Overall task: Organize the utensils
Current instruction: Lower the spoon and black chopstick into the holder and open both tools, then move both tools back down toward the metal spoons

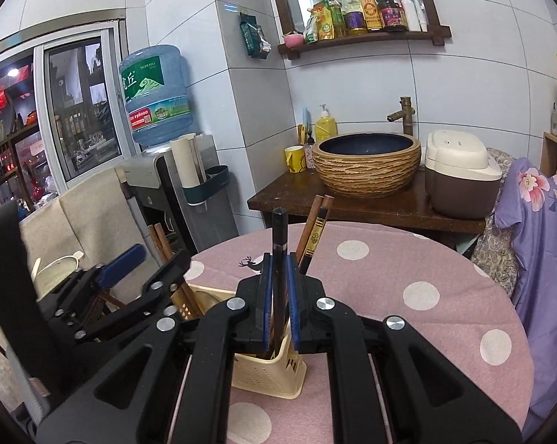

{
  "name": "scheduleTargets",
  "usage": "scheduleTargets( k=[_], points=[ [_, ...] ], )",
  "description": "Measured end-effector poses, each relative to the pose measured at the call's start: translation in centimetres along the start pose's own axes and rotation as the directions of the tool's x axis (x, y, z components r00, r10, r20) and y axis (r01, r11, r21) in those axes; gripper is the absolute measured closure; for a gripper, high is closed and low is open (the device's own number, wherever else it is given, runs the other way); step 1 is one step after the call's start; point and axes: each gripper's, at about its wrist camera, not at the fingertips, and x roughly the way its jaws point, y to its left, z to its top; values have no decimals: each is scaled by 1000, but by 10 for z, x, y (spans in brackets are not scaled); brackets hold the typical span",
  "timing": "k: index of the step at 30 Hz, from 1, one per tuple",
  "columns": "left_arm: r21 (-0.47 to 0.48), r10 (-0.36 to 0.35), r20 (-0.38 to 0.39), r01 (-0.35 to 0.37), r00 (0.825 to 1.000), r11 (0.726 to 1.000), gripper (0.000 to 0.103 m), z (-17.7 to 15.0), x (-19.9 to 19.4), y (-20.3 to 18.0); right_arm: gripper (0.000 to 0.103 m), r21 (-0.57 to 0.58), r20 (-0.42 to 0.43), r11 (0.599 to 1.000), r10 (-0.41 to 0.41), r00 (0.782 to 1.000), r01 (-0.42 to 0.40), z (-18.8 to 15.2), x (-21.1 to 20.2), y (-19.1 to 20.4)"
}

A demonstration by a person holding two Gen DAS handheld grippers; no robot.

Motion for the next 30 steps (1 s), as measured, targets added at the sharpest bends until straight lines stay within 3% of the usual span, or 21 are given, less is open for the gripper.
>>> scheduleTargets(
  k=[2, 4, 5, 11, 22, 28, 30],
  points=[
    [-8, -3, 30, 3, 1000, 1000, 33, -1, -14, 2, 91, 0, 6, 1000, 3, 1000, -3, 0, -4, 0],
    [-14, 0, 71, 1, 997, 1000, 29, -3, -30, 6, 68, 6, 20, 1000, 14, 1000, -14, -1, -10, -1],
    [-10, 5, 82, -4, 997, 1000, 28, -4, -36, 7, 62, 6, 29, 1000, 15, 999, -15, -1, -13, -2],
    [-46, 6, 99, -1, 995, 999, 17, -20, -72, 26, 47, -34, 63, 999, -11, 998, 13, -11, -36, 4],
    [-101, -34, -103, 24, 994, 995, 12, -82, -92, 50, 35, -74, 6, 997, 11, 1000, -11, -68, -73, 25],
    [-151, -19, -254, -20, 967, 988, 13, -134, -90, 66, 35, -142, -38, 986, -98, 994, 91, -121, -82, 27],
    [-178, -45, -310, -11, 950, 984, 23, -151, -89, 71, 35, -125, -77, 987, -108, 991, 98, -137, -81, 19]
  ],
)
